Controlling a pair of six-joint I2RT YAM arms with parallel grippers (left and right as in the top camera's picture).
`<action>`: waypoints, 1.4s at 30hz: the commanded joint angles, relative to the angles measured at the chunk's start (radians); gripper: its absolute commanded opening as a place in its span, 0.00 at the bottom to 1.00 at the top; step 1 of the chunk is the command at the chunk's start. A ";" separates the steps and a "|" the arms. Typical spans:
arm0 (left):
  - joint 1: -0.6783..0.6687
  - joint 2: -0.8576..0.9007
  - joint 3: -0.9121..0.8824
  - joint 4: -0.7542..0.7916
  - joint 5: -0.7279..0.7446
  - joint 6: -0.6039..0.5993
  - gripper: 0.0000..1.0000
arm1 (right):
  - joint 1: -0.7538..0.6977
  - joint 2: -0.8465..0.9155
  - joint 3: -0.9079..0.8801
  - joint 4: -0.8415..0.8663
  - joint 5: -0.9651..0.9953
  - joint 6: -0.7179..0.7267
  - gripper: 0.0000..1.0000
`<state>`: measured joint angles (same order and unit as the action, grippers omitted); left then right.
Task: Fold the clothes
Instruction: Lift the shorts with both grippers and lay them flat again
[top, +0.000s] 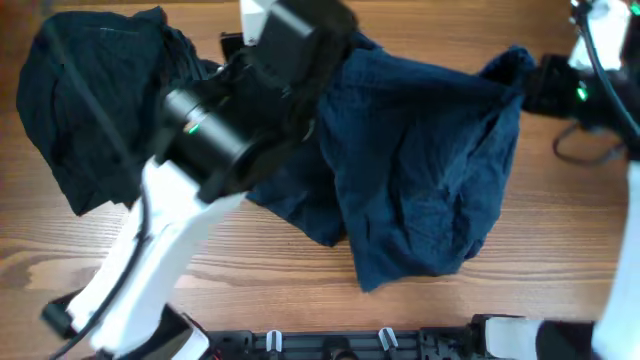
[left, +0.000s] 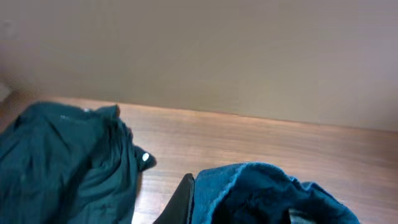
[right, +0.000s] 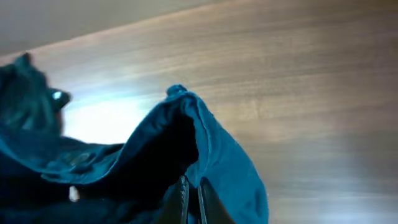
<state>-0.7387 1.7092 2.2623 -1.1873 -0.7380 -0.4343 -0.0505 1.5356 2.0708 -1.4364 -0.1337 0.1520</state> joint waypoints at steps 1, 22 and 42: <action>0.063 0.116 0.014 0.005 -0.074 -0.101 0.04 | -0.013 0.134 0.010 0.065 0.089 -0.011 0.04; 0.232 0.450 0.016 0.108 0.079 -0.014 1.00 | -0.017 0.516 0.056 0.466 0.001 0.056 0.88; 0.233 0.447 -0.035 -0.158 0.431 -0.079 1.00 | 0.019 0.511 -0.158 0.518 0.017 -0.188 0.73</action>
<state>-0.5102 2.1887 2.2368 -1.3544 -0.3222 -0.4919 -0.0463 2.0373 1.9217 -0.9878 -0.1677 0.0139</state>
